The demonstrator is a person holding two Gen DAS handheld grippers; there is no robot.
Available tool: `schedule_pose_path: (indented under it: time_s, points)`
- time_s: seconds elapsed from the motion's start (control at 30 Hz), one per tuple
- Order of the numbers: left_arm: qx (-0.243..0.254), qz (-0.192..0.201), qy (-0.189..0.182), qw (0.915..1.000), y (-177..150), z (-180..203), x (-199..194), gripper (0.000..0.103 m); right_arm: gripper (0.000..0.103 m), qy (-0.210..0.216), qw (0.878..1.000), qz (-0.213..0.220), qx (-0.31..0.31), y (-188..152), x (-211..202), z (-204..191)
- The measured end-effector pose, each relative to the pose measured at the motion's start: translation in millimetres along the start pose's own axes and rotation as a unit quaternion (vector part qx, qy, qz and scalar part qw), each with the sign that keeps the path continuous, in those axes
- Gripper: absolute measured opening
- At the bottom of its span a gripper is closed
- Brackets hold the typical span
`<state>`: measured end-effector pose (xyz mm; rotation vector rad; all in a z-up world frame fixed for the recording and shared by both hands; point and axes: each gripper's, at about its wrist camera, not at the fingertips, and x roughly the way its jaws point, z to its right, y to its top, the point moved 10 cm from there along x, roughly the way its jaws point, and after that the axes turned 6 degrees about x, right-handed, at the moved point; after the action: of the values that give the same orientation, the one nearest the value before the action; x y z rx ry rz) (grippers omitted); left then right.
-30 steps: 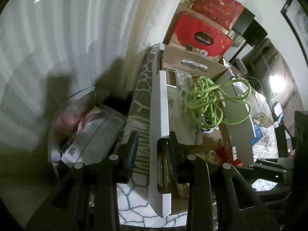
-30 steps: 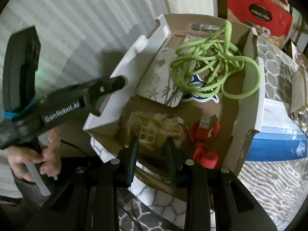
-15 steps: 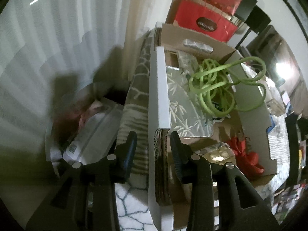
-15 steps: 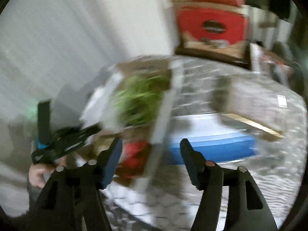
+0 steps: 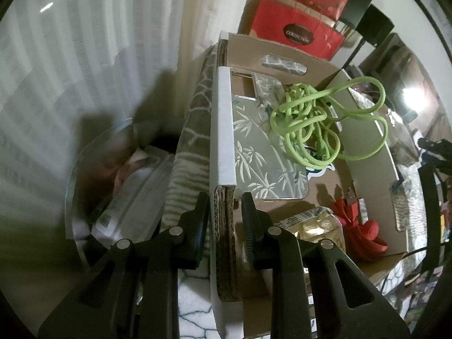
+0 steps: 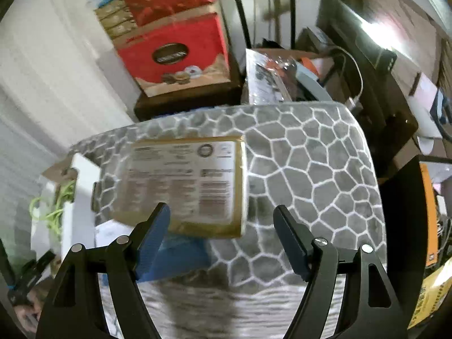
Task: Organize objects
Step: 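Grasp the large labelled gold packet with the right tool, then carry the large gold packet over the tray and lower it inside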
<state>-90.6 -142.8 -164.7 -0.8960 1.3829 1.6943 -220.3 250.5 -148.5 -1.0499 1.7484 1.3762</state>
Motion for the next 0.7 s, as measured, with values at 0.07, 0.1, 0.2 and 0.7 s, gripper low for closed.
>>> schedule_pose_path:
  time_s: [0.07, 0.1, 0.2, 0.7]
  points:
    - [0.001, -0.001, 0.001, 1.0000, 0.1, 0.0, 0.4, 0.021, 0.077, 0.018, 1.000, -0.005, 0.012, 2.2, 7.9, 2.3]
    - [0.001, -0.001, 0.001, 1.0000, 0.1, 0.1, 0.4, 0.021, 0.079, 0.027, 0.999, -0.006, 0.018, 3.0, 11.5, 1.8]
    - [0.000, -0.003, 0.001, 1.0000, -0.4, -0.4, 0.2, 0.021, 0.079, 0.038, 0.999, -0.008, 0.027, 7.1, 22.5, 2.3]
    - [-0.003, -0.005, -0.002, 1.0000, 0.1, -0.3, 0.1, 0.021, 0.032, 0.107, 0.990, -0.030, 0.082, 0.4, 42.4, 3.0]
